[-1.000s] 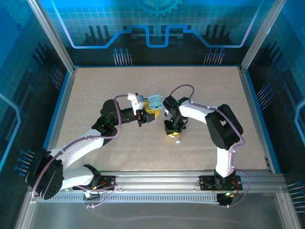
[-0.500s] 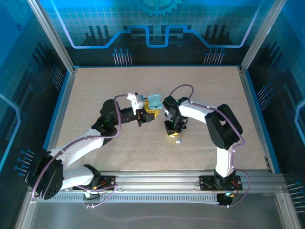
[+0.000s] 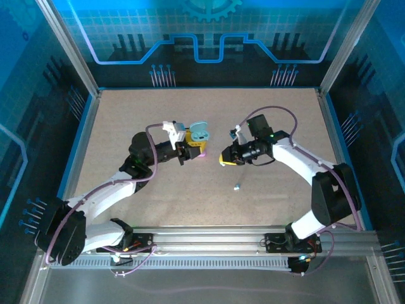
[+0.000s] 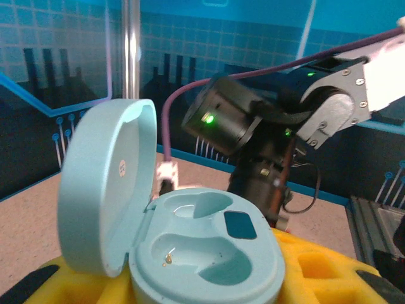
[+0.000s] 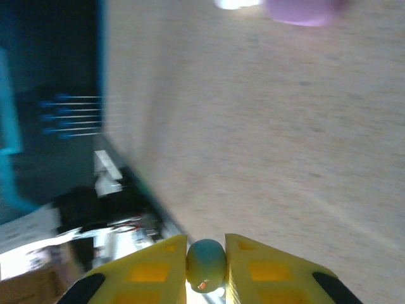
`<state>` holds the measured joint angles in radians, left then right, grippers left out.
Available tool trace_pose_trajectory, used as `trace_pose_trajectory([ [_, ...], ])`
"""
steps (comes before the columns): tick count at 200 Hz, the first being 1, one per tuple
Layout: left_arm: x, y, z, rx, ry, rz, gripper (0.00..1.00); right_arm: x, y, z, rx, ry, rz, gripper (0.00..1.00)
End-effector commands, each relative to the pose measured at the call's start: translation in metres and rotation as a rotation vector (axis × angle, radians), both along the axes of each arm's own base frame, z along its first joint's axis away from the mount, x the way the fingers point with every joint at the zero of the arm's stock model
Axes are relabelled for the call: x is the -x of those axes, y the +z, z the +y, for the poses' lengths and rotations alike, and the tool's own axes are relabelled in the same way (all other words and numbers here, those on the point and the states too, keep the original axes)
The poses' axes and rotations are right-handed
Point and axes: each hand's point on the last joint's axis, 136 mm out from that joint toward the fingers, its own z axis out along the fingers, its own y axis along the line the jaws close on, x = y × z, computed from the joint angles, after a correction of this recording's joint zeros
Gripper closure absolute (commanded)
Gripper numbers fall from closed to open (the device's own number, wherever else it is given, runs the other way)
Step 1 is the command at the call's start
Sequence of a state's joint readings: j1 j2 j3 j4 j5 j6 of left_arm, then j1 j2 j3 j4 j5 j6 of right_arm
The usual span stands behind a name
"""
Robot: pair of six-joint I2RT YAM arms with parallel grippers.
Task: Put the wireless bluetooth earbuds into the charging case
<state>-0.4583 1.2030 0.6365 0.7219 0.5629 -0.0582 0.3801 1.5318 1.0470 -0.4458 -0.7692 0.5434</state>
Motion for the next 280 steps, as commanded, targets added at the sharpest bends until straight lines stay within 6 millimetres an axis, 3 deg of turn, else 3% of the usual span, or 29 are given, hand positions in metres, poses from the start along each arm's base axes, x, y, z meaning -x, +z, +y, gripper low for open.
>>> trace_pose_trajectory([
  [1,-0.004,0.012,0.008,0.044,0.029,-0.033,0.66,0.022,0.058,0.02,-0.311,0.16,0.017,0.79],
  [54,-0.008,0.012,0.015,0.057,0.07,-0.048,0.66,0.034,0.107,0.019,-0.44,0.235,0.011,0.78],
  [102,-0.007,0.004,0.011,0.029,0.045,-0.052,0.66,0.034,0.132,0.015,-0.435,0.201,-0.019,0.78],
  [180,0.004,-0.011,-0.007,-0.051,-0.008,-0.079,0.66,0.025,0.151,0.01,-0.408,0.099,-0.037,0.77],
  [280,0.018,-0.01,-0.034,-0.068,-0.102,-0.101,0.65,0.021,0.164,0.005,-0.379,0.035,-0.12,0.78],
])
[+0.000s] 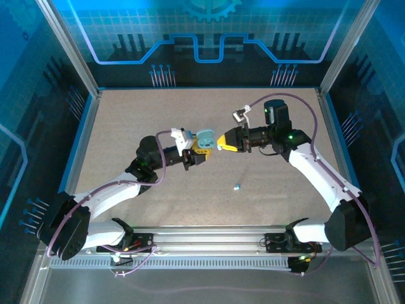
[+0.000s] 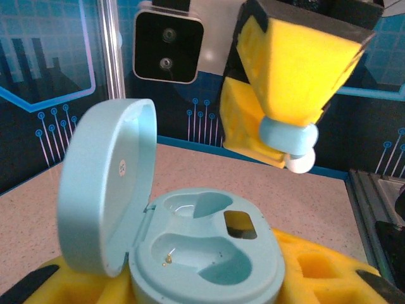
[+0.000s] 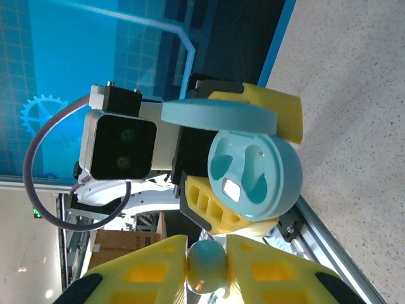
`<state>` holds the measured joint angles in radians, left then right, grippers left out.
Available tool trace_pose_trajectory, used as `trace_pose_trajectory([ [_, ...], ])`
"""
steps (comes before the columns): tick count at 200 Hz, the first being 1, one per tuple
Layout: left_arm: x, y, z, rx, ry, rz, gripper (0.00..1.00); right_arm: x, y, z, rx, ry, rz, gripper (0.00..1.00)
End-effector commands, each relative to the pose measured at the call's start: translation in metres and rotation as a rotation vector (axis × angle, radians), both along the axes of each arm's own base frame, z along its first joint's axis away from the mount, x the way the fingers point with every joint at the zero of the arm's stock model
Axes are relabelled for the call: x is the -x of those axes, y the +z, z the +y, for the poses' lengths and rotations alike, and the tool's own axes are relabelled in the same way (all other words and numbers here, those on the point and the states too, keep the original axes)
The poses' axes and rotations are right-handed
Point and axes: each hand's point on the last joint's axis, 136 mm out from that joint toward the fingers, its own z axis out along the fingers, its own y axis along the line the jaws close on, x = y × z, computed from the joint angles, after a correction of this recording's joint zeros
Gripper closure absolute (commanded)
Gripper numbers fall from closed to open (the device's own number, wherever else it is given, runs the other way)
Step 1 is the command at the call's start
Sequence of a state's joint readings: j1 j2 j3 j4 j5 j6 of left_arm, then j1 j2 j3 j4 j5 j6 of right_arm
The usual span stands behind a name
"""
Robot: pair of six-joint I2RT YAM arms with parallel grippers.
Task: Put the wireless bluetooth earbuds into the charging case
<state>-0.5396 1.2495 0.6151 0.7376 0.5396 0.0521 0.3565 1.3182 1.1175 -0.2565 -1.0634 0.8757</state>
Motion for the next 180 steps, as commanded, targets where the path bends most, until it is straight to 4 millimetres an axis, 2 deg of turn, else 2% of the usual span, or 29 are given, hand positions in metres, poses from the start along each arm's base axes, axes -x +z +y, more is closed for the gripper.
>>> trace_pose_trajectory([
  [1,0.005,0.013,-0.01,0.002,-0.052,-0.046,0.65,-0.005,0.017,-0.005,-0.008,-0.036,-0.058,0.78],
  [180,0.014,0.021,-0.017,0.028,-0.115,-0.038,0.65,-0.012,0.01,0.002,0.034,-0.053,-0.103,0.78],
])
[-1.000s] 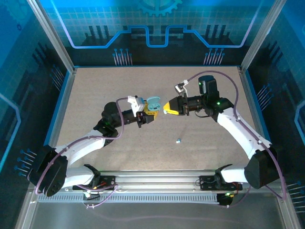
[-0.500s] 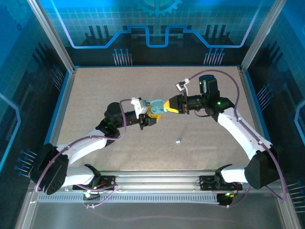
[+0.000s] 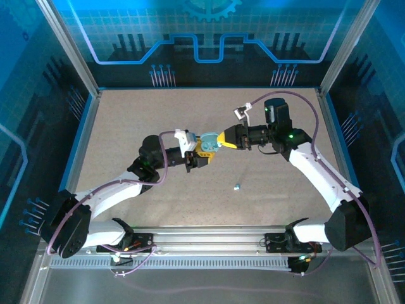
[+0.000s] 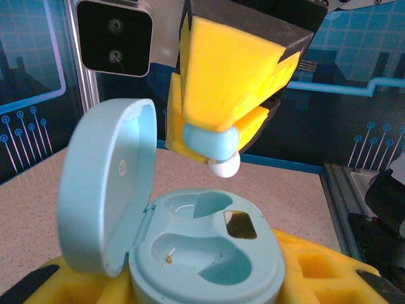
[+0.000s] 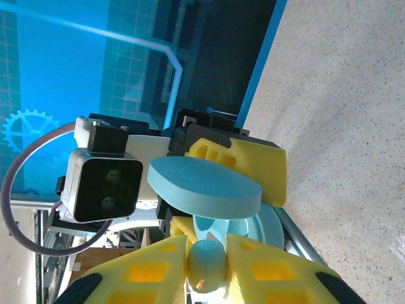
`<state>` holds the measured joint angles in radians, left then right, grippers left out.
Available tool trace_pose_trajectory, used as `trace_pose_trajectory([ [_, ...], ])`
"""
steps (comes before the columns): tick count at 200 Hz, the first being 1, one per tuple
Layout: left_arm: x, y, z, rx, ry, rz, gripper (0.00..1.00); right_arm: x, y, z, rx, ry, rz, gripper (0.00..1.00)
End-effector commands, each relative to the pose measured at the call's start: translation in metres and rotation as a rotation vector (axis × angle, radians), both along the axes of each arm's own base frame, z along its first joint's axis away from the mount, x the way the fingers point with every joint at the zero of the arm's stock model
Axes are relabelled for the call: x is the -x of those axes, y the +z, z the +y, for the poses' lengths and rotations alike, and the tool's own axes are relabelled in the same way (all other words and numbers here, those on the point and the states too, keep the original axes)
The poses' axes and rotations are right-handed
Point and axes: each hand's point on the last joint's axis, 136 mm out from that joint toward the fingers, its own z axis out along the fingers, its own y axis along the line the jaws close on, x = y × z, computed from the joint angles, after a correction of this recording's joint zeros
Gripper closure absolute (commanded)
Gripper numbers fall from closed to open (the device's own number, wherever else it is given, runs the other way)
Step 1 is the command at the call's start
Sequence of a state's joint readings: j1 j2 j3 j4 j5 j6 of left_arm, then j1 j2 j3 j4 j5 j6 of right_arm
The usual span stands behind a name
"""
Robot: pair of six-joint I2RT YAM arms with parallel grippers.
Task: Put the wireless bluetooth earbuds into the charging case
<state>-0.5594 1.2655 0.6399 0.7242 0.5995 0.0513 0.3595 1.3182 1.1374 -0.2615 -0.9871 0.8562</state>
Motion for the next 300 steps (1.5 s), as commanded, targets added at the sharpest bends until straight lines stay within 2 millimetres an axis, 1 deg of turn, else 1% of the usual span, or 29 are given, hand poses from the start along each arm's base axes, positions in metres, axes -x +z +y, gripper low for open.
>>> trace_pose_trajectory([
  [1,0.003,0.019,-0.006,0.033,-0.036,-0.04,0.65,-0.001,0.009,0.003,0.005,0.005,-0.057,0.78],
  [20,0.003,0.017,-0.006,0.032,-0.042,-0.035,0.65,-0.002,0.007,0.004,0.011,0.007,-0.056,0.78],
  [86,0.005,0.021,-0.008,0.05,-0.06,-0.028,0.65,-0.003,0.002,0.006,0.035,0.0,-0.064,0.77],
  [122,0.005,0.021,-0.008,0.051,-0.061,-0.027,0.65,-0.004,0.005,0.007,0.042,-0.006,-0.083,0.78],
  [188,0.003,0.02,-0.008,0.052,-0.055,-0.024,0.65,0.0,0.008,0.011,0.039,0.004,-0.09,0.77],
  [207,0.003,0.021,-0.008,0.054,-0.052,-0.029,0.65,0.001,0.013,0.012,0.023,0.003,-0.102,0.78],
  [219,0.003,0.023,-0.008,0.058,-0.053,-0.033,0.65,0.0,0.009,0.011,0.052,-0.012,-0.113,0.77],
  [228,0.003,0.023,-0.008,0.061,-0.053,-0.032,0.65,0.0,0.002,0.009,0.083,-0.018,-0.103,0.77],
  [252,0.003,0.026,-0.008,0.073,-0.051,-0.036,0.65,0.002,-0.008,0.012,0.11,0.001,-0.082,0.75],
  [300,0.003,0.03,-0.008,0.088,-0.052,-0.044,0.65,0.001,-0.019,0.006,0.205,-0.021,-0.095,0.71],
])
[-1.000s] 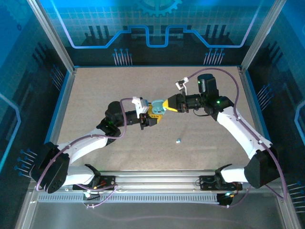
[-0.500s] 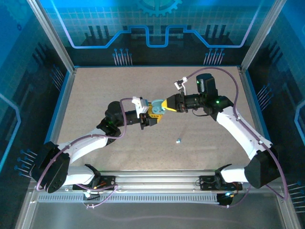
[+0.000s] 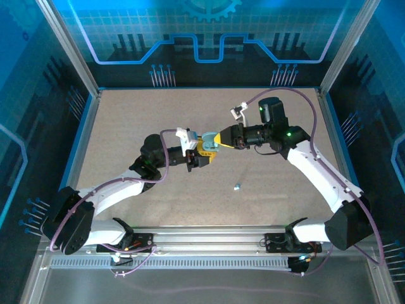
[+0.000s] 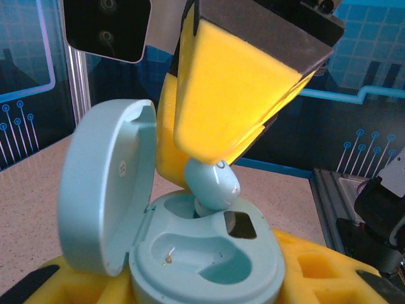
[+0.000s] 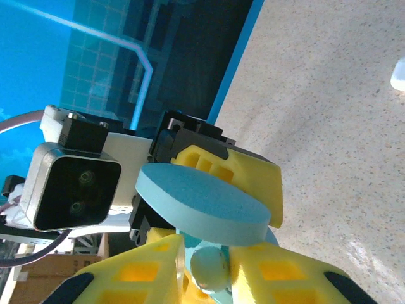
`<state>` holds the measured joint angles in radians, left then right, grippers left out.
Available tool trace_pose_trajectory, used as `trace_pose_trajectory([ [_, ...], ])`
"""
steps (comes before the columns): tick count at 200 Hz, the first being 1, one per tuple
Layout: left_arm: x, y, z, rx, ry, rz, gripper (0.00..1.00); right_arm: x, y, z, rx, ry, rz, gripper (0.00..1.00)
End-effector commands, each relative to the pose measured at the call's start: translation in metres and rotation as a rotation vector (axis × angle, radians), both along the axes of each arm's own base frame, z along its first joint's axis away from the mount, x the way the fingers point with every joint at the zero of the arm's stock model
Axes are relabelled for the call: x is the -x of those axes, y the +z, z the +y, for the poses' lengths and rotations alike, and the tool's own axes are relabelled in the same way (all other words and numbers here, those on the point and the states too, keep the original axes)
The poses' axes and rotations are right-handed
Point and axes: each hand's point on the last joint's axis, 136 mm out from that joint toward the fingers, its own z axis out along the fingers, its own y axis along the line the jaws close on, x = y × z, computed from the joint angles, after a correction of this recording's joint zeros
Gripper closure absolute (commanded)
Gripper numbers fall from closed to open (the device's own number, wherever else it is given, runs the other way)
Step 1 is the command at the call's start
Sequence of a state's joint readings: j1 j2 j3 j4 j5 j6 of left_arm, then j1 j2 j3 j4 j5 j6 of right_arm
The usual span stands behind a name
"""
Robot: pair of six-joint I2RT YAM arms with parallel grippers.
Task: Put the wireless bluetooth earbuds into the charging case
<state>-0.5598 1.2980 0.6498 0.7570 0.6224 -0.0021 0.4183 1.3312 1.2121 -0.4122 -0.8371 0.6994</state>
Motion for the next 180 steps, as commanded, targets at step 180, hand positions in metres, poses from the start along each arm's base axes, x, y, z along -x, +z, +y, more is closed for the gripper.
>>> trace_pose_trajectory([
  [180,0.002,0.02,-0.002,0.028,-0.007,-0.079,0.66,0.014,0.025,-0.021,0.107,-0.085,-0.117,0.47],
])
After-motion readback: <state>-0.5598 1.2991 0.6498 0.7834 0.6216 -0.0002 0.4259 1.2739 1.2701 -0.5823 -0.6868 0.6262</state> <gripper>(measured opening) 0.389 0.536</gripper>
